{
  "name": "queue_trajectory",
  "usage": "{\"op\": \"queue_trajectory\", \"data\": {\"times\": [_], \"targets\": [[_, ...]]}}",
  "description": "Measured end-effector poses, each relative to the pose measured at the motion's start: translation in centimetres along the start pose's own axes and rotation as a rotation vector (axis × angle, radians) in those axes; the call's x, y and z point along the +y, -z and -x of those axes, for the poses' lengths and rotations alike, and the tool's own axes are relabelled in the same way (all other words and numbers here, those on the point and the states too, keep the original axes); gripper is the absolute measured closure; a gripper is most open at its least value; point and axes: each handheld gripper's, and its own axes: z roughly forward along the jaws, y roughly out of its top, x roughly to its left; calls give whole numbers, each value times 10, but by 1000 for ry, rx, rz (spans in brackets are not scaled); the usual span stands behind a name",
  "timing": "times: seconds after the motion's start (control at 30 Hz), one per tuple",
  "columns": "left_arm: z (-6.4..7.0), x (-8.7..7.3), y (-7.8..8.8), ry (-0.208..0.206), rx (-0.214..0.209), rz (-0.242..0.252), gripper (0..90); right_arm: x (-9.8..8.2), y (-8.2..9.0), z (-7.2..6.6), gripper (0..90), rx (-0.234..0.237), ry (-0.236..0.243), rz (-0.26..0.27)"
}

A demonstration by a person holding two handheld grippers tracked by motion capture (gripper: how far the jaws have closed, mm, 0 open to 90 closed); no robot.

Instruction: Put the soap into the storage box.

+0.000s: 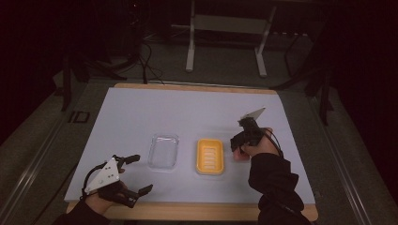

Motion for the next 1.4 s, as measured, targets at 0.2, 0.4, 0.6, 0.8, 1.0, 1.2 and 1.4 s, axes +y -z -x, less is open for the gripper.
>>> {"op": "queue_trajectory", "data": {"times": [0.2, 0.4, 0.6, 0.8, 1.0, 1.2, 1.4], "targets": [[0, 0, 0, -1, 2, -1, 2, 7, 13, -18, 373, 5, 60, 17], [0, 0, 0, -3, 2, -1, 2, 11, 20, -39, 373, 64, 85, -3], [0, 0, 0, -3, 3, 0, 2, 11, 22, -64, 373, 140, 101, -12], [1, 0, 0, -5, 1, 0, 2, 8, 9, -79, 373, 122, 108, -16], [1, 0, -1, -3, 1, 1, 2, 5, -9, -83, 372, 124, 85, -27], [1, 0, 0, -4, 1, 1, 2, 4, -32, -85, 372, 107, 64, -54], [1, 1, 0, -4, -1, 1, 2, 4, -45, -87, 373, 109, 49, -69]]}}
